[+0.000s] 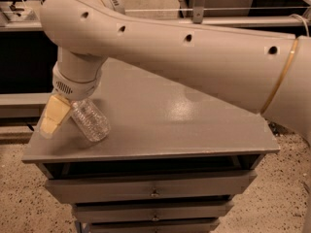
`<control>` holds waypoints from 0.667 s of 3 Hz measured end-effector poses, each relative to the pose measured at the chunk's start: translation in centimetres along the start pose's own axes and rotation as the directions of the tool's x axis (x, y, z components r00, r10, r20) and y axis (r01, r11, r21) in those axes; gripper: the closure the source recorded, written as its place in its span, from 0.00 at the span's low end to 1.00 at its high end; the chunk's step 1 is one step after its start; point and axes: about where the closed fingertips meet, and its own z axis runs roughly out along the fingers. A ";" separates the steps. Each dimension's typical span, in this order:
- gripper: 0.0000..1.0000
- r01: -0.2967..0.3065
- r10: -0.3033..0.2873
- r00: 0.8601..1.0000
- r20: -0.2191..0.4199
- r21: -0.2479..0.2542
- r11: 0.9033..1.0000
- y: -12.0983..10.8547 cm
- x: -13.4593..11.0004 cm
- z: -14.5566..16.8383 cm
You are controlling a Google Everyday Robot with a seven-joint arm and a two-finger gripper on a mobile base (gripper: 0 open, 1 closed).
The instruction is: Pick water bottle
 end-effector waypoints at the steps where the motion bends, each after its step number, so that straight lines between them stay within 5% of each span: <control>1: 0.16 0.009 -0.006 0.999 -0.041 0.059 0.998 0.4 -0.7 0.8; 2: 0.40 0.016 -0.009 0.998 -0.066 0.098 0.995 0.5 -1.1 1.2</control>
Offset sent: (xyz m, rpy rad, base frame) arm 0.0061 0.0228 -0.0094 -0.1441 -0.0851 -0.0484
